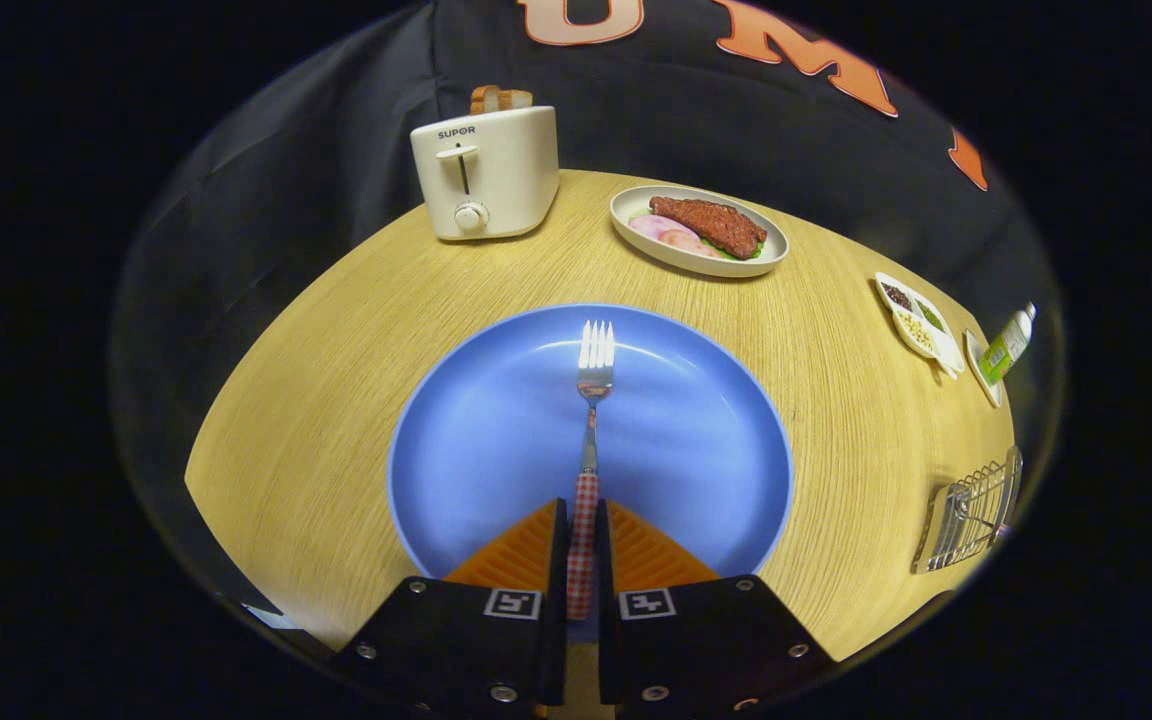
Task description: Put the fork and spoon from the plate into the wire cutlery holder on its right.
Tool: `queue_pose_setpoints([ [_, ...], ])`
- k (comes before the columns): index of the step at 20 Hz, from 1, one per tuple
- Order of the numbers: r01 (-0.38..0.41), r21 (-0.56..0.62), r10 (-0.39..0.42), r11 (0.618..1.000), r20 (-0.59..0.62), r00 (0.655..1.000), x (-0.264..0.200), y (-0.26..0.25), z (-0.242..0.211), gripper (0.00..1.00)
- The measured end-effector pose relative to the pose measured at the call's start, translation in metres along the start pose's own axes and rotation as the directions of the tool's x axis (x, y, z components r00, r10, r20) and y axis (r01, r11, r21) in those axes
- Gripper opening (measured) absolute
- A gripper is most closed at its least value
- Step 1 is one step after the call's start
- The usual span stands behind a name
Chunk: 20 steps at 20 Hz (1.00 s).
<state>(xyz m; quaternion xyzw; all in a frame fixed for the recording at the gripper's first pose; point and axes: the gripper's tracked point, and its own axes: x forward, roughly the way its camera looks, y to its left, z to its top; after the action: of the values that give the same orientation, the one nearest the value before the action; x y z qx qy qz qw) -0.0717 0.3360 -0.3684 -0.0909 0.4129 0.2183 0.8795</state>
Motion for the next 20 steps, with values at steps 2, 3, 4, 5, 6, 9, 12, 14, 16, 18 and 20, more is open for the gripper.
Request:
queue_pose_setpoints([
  [2, -0.022, 0.023, 0.022, 1.000, -0.014, 1.000, -0.001, 0.001, 0.000, 0.09],
  [3, -0.044, 0.041, 0.045, 0.998, -0.023, 0.999, -0.003, 0.003, 0.002, 0.07],
  [4, -0.044, 0.055, 0.045, 0.998, -0.019, 0.999, -0.006, 0.000, 0.007, 0.05],
  [5, -0.041, 0.065, 0.041, 0.997, -0.006, 0.999, -0.009, -0.005, 0.015, 0.05],
  [6, -0.034, 0.069, 0.034, 0.997, 0.012, 0.999, -0.014, -0.010, 0.023, 0.05],
  [9, -0.040, 0.081, 0.036, 0.996, 0.042, 0.998, -0.031, -0.021, 0.039, 0.05],
  [12, -0.043, 0.106, 0.035, 0.993, 0.075, 0.997, -0.053, -0.037, 0.052, 0.05],
  [14, -0.032, 0.114, 0.022, 0.993, 0.096, 0.995, -0.071, -0.053, 0.060, 0.05],
  [16, -0.018, 0.119, 0.000, 0.993, 0.148, 0.989, -0.092, -0.072, 0.075, 0.05],
  [18, 0.007, 0.127, -0.032, 0.992, 0.203, 0.979, -0.113, -0.094, 0.090, 0.05],
  [20, 0.037, 0.138, -0.071, 0.990, 0.247, 0.966, -0.134, -0.119, 0.099, 0.05],
])
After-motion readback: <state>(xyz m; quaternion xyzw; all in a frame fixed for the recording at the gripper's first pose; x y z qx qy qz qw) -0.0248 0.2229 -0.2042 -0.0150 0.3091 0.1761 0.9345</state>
